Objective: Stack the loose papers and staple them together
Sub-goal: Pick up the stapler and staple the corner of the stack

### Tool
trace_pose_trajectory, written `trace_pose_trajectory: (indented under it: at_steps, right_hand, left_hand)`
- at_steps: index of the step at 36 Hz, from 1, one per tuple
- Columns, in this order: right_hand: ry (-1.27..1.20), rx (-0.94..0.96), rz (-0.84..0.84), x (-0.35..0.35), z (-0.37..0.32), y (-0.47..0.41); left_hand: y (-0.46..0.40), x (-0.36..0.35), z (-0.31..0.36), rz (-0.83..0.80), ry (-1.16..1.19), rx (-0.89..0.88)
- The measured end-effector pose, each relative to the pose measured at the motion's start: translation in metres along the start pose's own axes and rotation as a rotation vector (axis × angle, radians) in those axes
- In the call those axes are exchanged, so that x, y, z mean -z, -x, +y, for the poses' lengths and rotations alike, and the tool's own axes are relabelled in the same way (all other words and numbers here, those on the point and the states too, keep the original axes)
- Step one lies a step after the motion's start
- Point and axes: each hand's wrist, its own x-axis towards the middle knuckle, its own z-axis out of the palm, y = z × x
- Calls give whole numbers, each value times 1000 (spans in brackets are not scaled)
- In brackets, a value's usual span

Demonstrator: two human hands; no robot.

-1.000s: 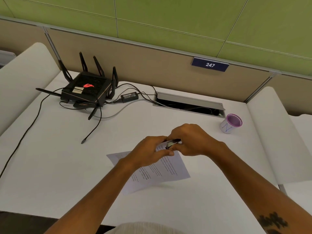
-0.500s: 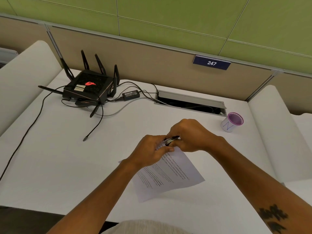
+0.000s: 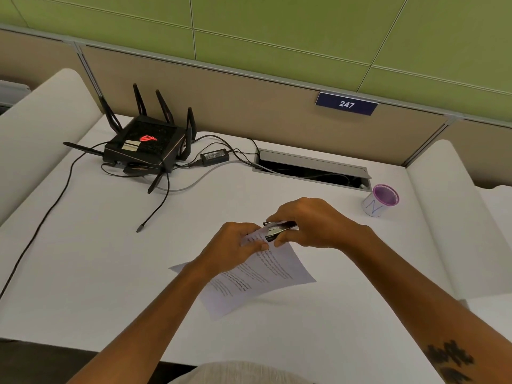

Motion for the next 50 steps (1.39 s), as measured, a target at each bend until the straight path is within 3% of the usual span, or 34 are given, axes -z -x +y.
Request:
trace_pose_trajectory:
  at_steps: [8,21,32,41,47,50]
  right_hand:
    - [-145,-109,-29,-1,11,6]
    - [-882,-377,297,-16,22,27]
    - [-995,-585,470,-52,29,38]
    - [-1416,-674,685,-62,39,54]
    - [-1785,-581,667,-82,27,65]
    - [-1824,-553,678,-88,19,70]
  left_hand:
    - [7,4,6,38,45,43]
    - [9,11,14,99,153,80]
    - [7,8,17,232,239,126]
    - [-1,6,23,310,326,152]
    - [-7,10,32,361,395,156]
    - [-10,12,37,373,402,161]
